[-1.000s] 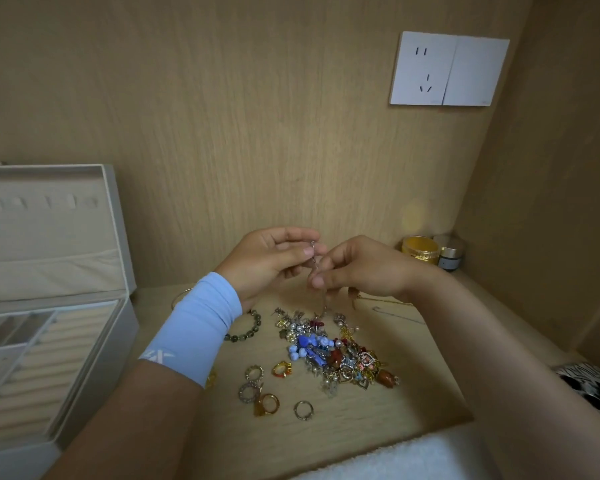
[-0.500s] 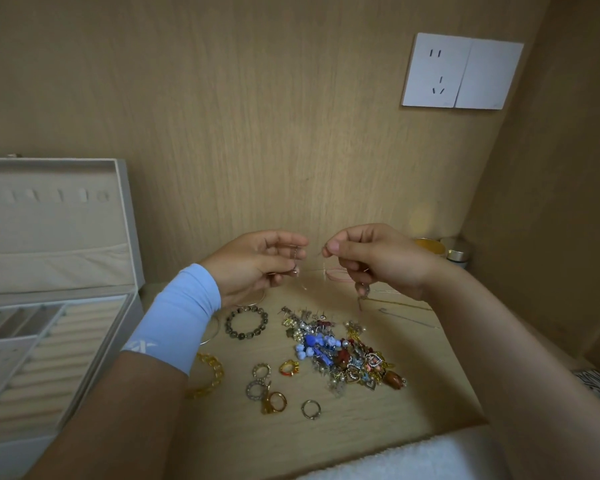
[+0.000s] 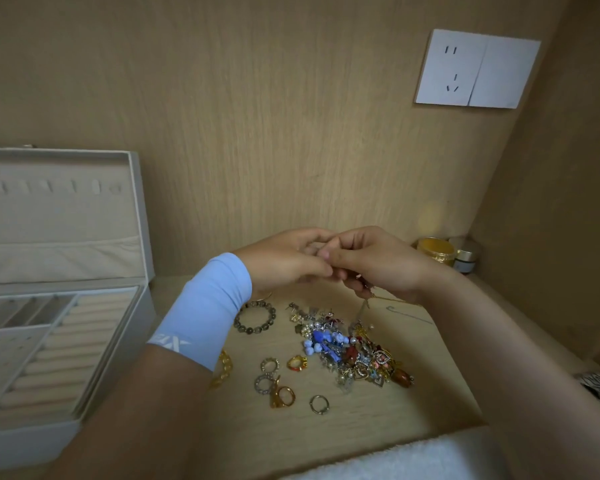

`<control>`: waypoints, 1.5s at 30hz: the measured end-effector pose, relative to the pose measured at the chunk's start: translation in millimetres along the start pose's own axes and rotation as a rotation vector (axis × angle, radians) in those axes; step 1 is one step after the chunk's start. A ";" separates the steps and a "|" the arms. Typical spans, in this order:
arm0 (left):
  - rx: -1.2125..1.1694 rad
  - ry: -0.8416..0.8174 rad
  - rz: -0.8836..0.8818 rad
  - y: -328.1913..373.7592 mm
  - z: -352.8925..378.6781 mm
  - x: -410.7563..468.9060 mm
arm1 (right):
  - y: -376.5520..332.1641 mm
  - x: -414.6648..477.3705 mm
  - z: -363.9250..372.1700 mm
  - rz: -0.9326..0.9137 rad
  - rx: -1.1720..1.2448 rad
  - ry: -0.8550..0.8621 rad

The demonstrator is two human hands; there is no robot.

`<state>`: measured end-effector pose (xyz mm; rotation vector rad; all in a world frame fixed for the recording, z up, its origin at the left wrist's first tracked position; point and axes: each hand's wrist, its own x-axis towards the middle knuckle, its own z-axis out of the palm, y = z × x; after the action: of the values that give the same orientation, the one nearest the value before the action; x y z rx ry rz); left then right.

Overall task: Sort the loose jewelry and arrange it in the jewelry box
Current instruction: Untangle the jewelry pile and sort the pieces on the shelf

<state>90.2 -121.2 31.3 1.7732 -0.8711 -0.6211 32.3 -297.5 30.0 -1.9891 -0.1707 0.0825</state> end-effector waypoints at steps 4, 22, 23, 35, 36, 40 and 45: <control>0.009 0.021 -0.145 -10.1 3.6 2.8 | 5.5 1.5 -0.6 0.065 0.006 -0.010; 0.390 0.157 -0.273 -1.9 -5.1 -4.4 | 34.7 0.6 -9.9 0.229 -0.189 -0.162; 0.329 0.154 -0.266 -1.6 -5.1 -4.3 | 34.3 1.7 -6.1 0.204 -0.189 -0.153; 0.388 0.335 -0.157 0.4 -6.9 -0.4 | 34.0 3.1 -10.0 0.123 -0.128 -0.037; 0.393 0.335 -0.138 0.1 -6.6 -0.3 | 33.4 3.1 -11.5 0.118 -0.118 -0.022; 0.301 0.391 -0.088 0.1 -7.5 -0.1 | 32.8 1.5 -14.6 0.148 -0.108 -0.034; 0.142 0.377 -0.094 0.7 -8.1 -1.2 | 32.3 1.0 -16.2 0.185 -0.041 -0.045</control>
<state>95.4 -115.8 34.7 1.9848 -0.5852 -0.2729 38.2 -324.9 7.2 -2.0416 -0.0172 0.2445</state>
